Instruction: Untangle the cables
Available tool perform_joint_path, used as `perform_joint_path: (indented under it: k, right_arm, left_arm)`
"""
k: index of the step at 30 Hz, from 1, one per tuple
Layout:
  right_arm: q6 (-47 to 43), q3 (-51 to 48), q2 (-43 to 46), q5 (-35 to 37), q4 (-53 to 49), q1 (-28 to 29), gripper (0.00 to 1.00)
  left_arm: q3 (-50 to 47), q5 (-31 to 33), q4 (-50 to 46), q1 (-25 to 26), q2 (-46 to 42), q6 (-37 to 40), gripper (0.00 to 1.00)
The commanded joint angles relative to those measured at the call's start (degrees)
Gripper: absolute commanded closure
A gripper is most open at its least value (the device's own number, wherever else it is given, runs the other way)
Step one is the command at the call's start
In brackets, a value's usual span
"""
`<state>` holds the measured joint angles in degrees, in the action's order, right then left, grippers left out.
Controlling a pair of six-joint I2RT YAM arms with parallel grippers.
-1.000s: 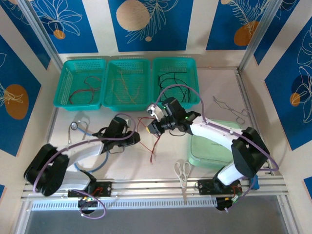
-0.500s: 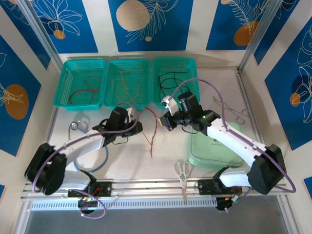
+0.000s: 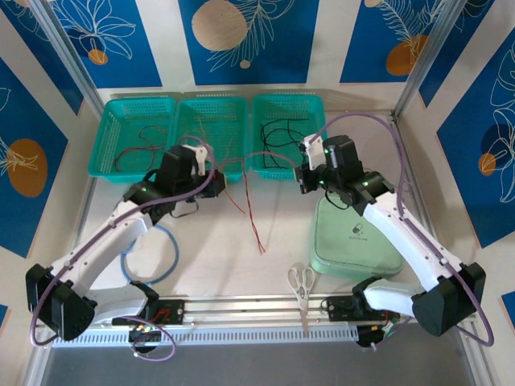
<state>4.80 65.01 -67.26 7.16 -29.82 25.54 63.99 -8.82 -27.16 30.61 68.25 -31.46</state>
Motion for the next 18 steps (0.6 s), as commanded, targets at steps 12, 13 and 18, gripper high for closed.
perform_joint_path:
  k: [12,13,18]
  right_arm:
    - [-1.5,1.6,10.8,1.6,0.7,-14.2,1.0]
    - [-1.2,1.5,11.2,1.4,1.0,-15.3,1.0]
    - [-0.3,1.3,13.1,0.8,1.6,-20.6,1.0]
  left_arm:
    - [8.8,-1.8,-10.0,-13.4,-1.8,6.1,1.0]
    - [9.0,-1.8,-10.3,-14.2,-2.1,6.1,1.0]
    - [9.1,-0.4,-11.4,-17.5,-5.1,6.7,1.0]
